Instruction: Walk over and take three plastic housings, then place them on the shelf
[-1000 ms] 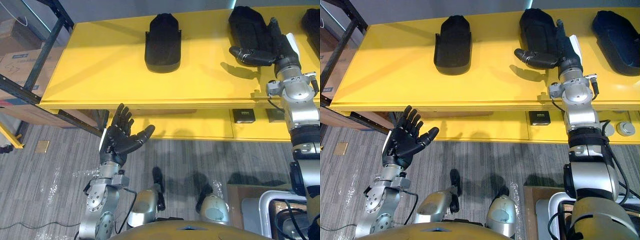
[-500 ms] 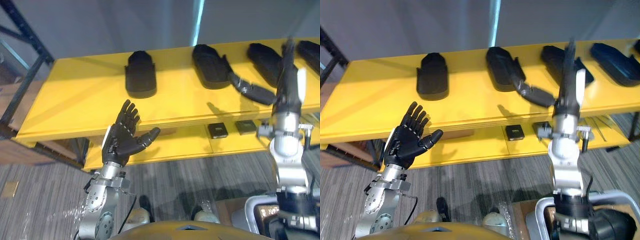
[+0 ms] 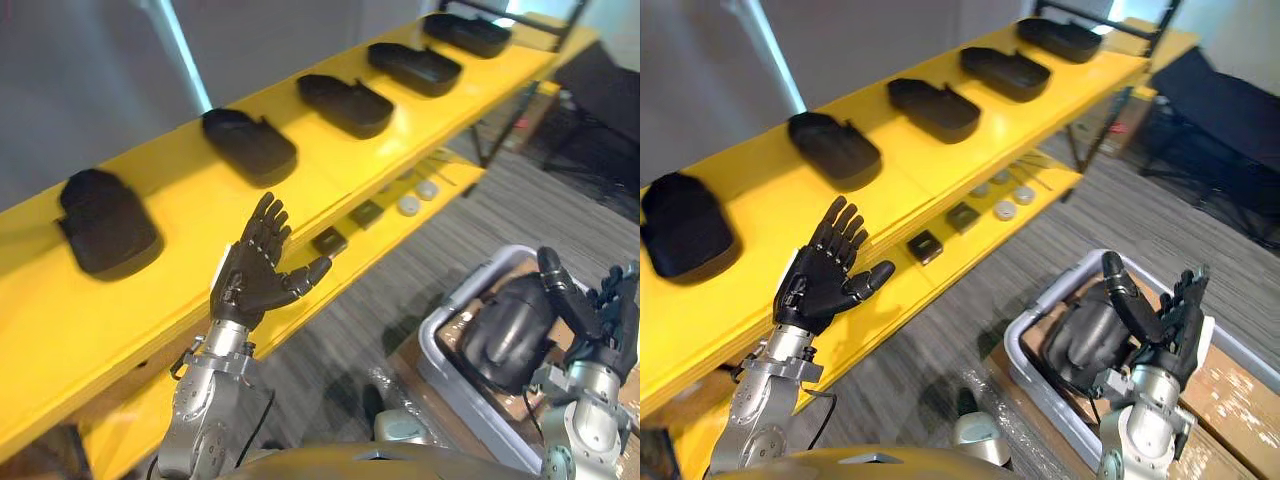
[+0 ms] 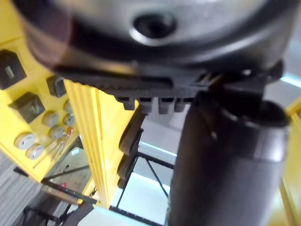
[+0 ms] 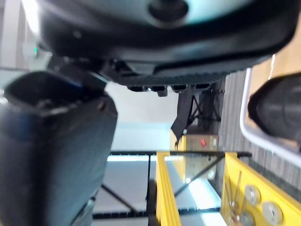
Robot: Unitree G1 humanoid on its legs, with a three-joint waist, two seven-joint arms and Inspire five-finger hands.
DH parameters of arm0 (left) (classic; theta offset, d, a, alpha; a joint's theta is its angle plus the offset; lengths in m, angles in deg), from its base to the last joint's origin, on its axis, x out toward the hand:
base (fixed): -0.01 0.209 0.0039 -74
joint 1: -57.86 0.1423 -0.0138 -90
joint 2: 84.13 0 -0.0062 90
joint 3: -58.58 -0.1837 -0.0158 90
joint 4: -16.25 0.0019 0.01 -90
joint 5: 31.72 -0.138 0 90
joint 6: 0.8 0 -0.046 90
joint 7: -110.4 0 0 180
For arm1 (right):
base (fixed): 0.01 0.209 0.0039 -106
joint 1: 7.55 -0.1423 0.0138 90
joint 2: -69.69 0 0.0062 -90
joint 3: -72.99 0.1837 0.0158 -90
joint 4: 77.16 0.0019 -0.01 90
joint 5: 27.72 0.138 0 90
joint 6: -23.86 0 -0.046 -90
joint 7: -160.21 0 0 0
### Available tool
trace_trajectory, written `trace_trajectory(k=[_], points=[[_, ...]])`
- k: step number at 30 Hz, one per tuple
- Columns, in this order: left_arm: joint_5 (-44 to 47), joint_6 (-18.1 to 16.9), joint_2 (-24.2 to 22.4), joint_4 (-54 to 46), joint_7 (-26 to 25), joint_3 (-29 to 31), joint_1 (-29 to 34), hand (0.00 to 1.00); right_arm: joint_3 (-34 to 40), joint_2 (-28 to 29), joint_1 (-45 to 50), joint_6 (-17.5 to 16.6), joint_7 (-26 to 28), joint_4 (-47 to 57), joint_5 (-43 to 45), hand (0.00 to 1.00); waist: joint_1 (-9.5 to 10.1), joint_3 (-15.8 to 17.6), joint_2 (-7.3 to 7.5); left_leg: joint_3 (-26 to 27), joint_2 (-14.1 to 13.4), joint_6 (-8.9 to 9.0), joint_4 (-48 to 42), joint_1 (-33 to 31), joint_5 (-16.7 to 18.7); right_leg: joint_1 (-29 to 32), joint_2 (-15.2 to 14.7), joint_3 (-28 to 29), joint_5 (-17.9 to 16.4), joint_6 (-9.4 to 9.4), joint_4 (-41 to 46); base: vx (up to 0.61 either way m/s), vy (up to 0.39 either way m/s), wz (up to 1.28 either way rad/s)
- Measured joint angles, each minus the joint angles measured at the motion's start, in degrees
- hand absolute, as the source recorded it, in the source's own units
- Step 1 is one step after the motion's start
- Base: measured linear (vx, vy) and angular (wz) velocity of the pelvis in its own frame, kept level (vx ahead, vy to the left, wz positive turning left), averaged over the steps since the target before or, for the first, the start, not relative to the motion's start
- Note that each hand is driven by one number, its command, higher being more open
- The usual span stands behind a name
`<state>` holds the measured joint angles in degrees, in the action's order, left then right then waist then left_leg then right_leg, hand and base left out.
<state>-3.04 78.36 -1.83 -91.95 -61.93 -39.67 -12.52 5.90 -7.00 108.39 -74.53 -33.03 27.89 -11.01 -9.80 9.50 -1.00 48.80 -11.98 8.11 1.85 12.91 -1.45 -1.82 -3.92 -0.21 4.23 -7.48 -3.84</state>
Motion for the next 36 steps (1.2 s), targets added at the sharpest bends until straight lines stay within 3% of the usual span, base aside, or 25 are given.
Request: trace_trajectory(k=[1, 3, 5, 6, 8, 10, 12, 14, 15, 19, 22, 23, 24, 25, 26, 27, 28, 30, 32, 33, 34, 35, 36], points=[[0.02, -0.01, -0.64, 0.00, -1.33, -0.07, 0.01, 1.00, -0.52, 1.24, 1.48, -0.67, 1.13, 1.00, 1.70, 1.00, 0.16, -0.48, -0.05, 2.12, -1.58, 0.75, -2.67, 0.47, 1.82, 0.49, -0.34, -3.34, 0.41, -0.20, 0.85, 0.00, -0.075, -0.84], [-0.01, 0.02, -1.80, 0.10, -2.61, -0.89, -0.59, 1.00, -1.80, 1.44, 3.31, -2.58, 2.92, 2.07, 4.48, 1.00, -0.67, -1.05, -0.66, 2.55, -2.75, 0.89, -5.27, 0.51, 3.16, 1.03, 0.45, -2.86, 0.32, 0.39, 1.60, 0.04, -0.104, -0.58], [-0.08, -0.06, -3.17, -0.26, -4.58, -0.68, -1.35, 1.00, -3.21, 0.92, 1.77, -3.23, 4.54, 2.08, 4.43, 1.00, 0.17, -1.74, -1.30, -3.35, -3.66, -1.37, -9.20, -1.11, 5.77, 2.68, 2.03, 0.25, 1.30, 2.40, 2.14, 0.02, -0.134, -0.76], [-0.06, -0.11, -3.48, -0.44, -6.03, 0.52, -1.44, 1.00, -4.94, 0.01, -0.60, -3.71, 5.93, 2.06, 4.38, 1.00, 1.70, -2.08, -1.99, -12.88, -3.88, -3.60, -12.50, -3.11, 9.40, 3.87, 3.03, 3.18, 1.78, 3.41, 1.93, -0.02, -0.099, -1.26], [-0.05, -0.07, -3.44, -0.47, -8.11, 2.44, -1.15, 1.00, -8.66, -2.80, -6.44, -4.49, 7.74, 0.32, 4.10, 1.00, 4.85, -1.89, -3.65, -29.15, -2.24, -3.40, -16.12, -4.88, 15.14, 5.25, 4.59, 8.15, 3.19, 3.93, 1.91, -0.06, 0.091, -1.38], [-0.02, -0.07, -3.94, -0.50, -7.93, 4.37, -0.77, 1.00, -10.65, -4.68, -11.32, -4.51, 7.79, -2.71, 4.07, 1.00, 6.41, -2.42, -4.58, -34.59, -1.12, -2.56, -16.42, -4.77, 16.29, 6.51, 4.97, 10.02, 3.72, 3.36, 3.12, -0.07, 0.146, -0.63], [-0.07, -0.09, -4.30, -0.54, -7.05, 6.18, -1.14, 1.00, -10.99, -4.34, -13.69, -4.51, 7.47, -4.18, 4.03, 1.00, 7.04, -2.22, -4.27, -35.03, 0.08, -1.32, -15.27, -4.91, 17.04, 6.85, 3.87, 9.75, 4.31, 2.46, 2.97, -0.08, 0.146, 0.05], [-0.09, -0.19, -4.26, -0.54, -6.81, 7.60, -1.06, 1.00, -12.50, -3.53, -13.71, -4.47, 6.79, -4.46, 4.01, 1.00, 8.31, -1.55, -3.02, -35.72, 2.23, -1.15, -14.23, -4.96, 17.14, 6.84, 1.70, 9.54, 4.94, 1.48, 2.55, -0.12, 0.188, 0.27], [-0.09, -0.45, -4.08, -0.54, -6.84, 8.46, -1.10, 1.00, -13.96, -3.06, -12.99, -4.31, 6.32, -4.91, 3.80, 1.00, 8.33, -1.43, -2.20, -37.02, 3.53, -1.85, -14.96, -6.17, 17.47, 6.83, 0.12, 8.76, 4.94, 1.13, 2.49, -0.14, 0.186, 0.34], [-0.07, -1.73, -3.79, -1.74, -5.15, 7.35, -1.05, 1.00, -14.64, -0.96, -7.86, -3.87, 6.01, -6.21, 3.80, 1.00, 8.22, -0.66, -1.78, -39.79, 4.93, -3.03, -17.94, -6.80, 18.60, 6.42, -1.53, 8.03, 3.39, 0.06, 5.51, -0.05, 0.110, 0.28], [-0.07, -2.06, -3.80, -4.60, -3.27, 5.74, -1.11, 1.00, -14.57, 0.15, -4.91, -3.96, 6.67, -6.60, 4.15, 1.00, 8.29, 0.06, -1.04, -37.49, 4.92, -3.04, -21.15, -6.29, 19.87, 7.78, -1.50, 7.18, 3.48, 0.12, 8.84, -0.05, 0.071, -0.41], [-0.13, -2.13, -3.88, -4.96, -3.53, 5.53, -1.23, 1.00, -15.17, 0.71, -5.14, -4.18, 7.49, -6.61, 4.42, 1.00, 8.73, 0.83, -0.68, -34.48, 4.79, -3.65, -21.45, -4.82, 20.20, 8.65, -1.51, 3.32, 5.47, 1.99, 10.35, -0.22, 0.014, -1.23], [-1.98, -2.16, -3.52, -4.96, -4.98, 5.64, -1.60, 1.00, -16.56, 0.69, -6.23, -4.84, 8.56, -6.85, 4.91, 1.00, 9.28, 1.67, -1.05, -31.39, 3.85, -4.59, -20.29, -3.82, 19.63, 9.09, -0.88, -0.64, 10.34, 2.75, 8.30, -0.28, -0.019, -1.36], [-3.00, -2.13, -3.34, -4.93, -5.70, 5.97, -1.83, 1.00, -17.02, 0.79, -6.86, -5.06, 9.02, -7.04, 5.37, 1.00, 9.46, 1.84, -1.46, -29.50, 3.54, -4.84, -19.74, -3.82, 19.40, 9.28, -0.69, -2.59, 12.13, 1.52, 7.09, -0.34, -0.048, -1.19], [-4.03, -2.09, -3.36, -4.75, -6.48, 6.68, -2.37, 1.00, -18.45, 0.71, -8.46, -5.52, 8.86, -8.11, 6.25, 1.00, 9.46, 2.20, -0.92, -27.79, 3.58, -5.43, -19.67, -4.50, 18.53, 11.94, -2.67, -7.39, 4.70, 6.74, 16.98, -0.27, -0.047, -0.65], [-3.94, -1.91, -3.26, -4.74, -6.65, 6.91, -2.44, 1.00, -18.92, 0.71, -9.14, -5.72, 8.68, -8.96, 6.21, 1.00, 9.48, 2.19, -0.81, -27.51, 3.50, -5.76, -19.56, -4.91, 18.01, 12.94, -4.08, -8.73, 0.35, 7.53, 22.79, -0.26, -0.039, -0.40], [-2.83, -1.74, -3.32, -4.76, -6.40, 7.36, -2.27, 1.00, -19.74, 0.75, -10.43, -6.12, 6.67, -10.99, 4.63, 1.00, 9.72, 2.25, -1.01, -27.65, 2.80, -5.60, -19.51, -5.75, 17.14, 13.24, -6.91, -10.19, -5.05, 7.03, 31.56, -0.18, -0.059, -0.11], [-1.20, -1.66, -3.85, -4.76, -6.41, 8.37, -1.55, 1.00, -22.41, 0.75, -12.96, -6.19, 3.98, -14.92, 1.52, 1.00, 10.57, 2.30, -1.32, -27.30, 1.12, -4.91, -19.36, -6.84, 15.87, 11.15, -11.35, -12.44, -7.84, 7.52, 37.21, -0.11, -0.130, -0.27], [-1.15, -1.81, -3.97, -4.68, -7.15, 10.75, -0.61, 1.00, -26.90, 0.85, -15.95, -6.14, 1.82, -17.79, -0.90, 1.00, 13.61, 2.21, -1.16, -24.09, -1.30, -2.88, -19.06, -8.54, 14.08, 8.69, -17.46, -14.98, -7.83, 7.72, 37.32, -0.06, -0.266, -0.74], [-0.83, -1.85, -3.99, -4.67, -7.24, 11.08, -0.35, 1.00, -27.86, 0.85, -16.27, -6.15, 1.69, -17.74, -1.94, 1.00, 14.21, 2.07, -0.92, -23.31, -1.89, -2.28, -19.02, -8.84, 13.63, 8.28, -18.79, -15.54, -7.77, 7.74, 36.62, -0.03, -0.318, -0.81], [0.68, -2.60, -3.96, -4.68, -7.60, 11.18, 0.69, 1.00, -29.67, 0.87, -16.95, -6.14, 1.84, -17.56, -5.05, 1.00, 14.45, 1.72, -0.25, -21.83, -3.23, -0.93, -19.55, -9.29, 12.82, 6.50, -20.36, -17.62, -6.77, 6.95, 33.58, 0.01, -0.380, -0.81], [2.02, -3.04, -3.82, -4.69, -7.74, 11.12, 1.19, 1.00, -31.25, 0.79, -17.27, -6.12, 2.19, -16.78, -7.49, 1.00, 14.44, 1.55, 0.51, -20.54, -4.69, 0.38, -20.04, -9.54, 12.12, 4.38, -20.54, -19.47, -4.62, 4.39, 28.82, 0.03, -0.495, -1.11], [4.30, -2.88, -5.37, -4.64, -8.15, 10.06, 1.18, 1.00, -31.82, -0.21, -17.79, -5.43, 2.26, -15.82, -9.90, 1.00, 14.07, 1.06, -0.40, -19.21, -7.52, 2.24, -18.99, -8.96, 10.33, 2.99, -16.90, -22.85, -7.79, -0.70, 25.06, 0.08, -0.590, -1.06]])
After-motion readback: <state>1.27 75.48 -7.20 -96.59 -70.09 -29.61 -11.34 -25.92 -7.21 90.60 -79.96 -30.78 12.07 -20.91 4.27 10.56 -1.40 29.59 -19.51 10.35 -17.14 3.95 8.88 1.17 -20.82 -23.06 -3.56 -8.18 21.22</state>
